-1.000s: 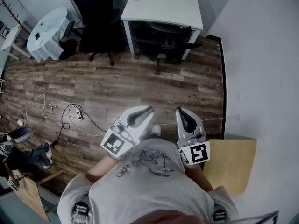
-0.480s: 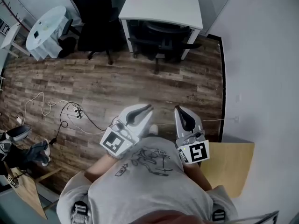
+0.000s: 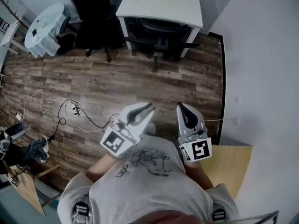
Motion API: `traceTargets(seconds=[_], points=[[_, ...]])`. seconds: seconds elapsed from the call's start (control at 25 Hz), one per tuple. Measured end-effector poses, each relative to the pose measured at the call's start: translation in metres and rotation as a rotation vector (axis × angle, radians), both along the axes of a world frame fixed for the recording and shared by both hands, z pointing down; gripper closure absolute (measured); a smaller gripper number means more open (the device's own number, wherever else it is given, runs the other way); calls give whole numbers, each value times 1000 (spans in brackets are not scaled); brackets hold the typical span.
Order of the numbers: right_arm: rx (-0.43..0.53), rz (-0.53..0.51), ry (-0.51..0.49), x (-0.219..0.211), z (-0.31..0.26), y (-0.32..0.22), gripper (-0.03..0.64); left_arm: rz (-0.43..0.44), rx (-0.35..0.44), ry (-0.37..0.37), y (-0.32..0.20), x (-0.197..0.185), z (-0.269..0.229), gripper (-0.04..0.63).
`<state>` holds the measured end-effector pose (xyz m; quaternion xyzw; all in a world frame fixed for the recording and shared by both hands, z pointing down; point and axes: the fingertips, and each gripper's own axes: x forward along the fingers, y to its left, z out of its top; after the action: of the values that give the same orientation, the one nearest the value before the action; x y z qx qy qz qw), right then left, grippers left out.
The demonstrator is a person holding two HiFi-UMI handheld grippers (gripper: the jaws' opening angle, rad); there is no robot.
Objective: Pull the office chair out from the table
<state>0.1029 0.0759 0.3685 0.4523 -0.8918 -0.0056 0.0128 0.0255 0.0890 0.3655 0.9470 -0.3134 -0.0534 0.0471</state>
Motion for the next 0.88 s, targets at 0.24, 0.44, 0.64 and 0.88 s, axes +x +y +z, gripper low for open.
traceTargets(seconds=[0.24, 0.44, 0.64, 0.88], points=[[-14, -8, -5, 5, 7, -18, 609, 2, -10, -8, -20, 9, 8, 543], [-9, 6, 17, 15, 12, -53, 609, 21, -15, -18, -56, 16, 18, 543], [9, 7, 65, 22, 14, -103, 609, 29, -13, -58, -106, 18, 25, 543], [25, 7, 157, 20, 21, -176, 582, 24, -3, -160, -184, 7, 42, 523]])
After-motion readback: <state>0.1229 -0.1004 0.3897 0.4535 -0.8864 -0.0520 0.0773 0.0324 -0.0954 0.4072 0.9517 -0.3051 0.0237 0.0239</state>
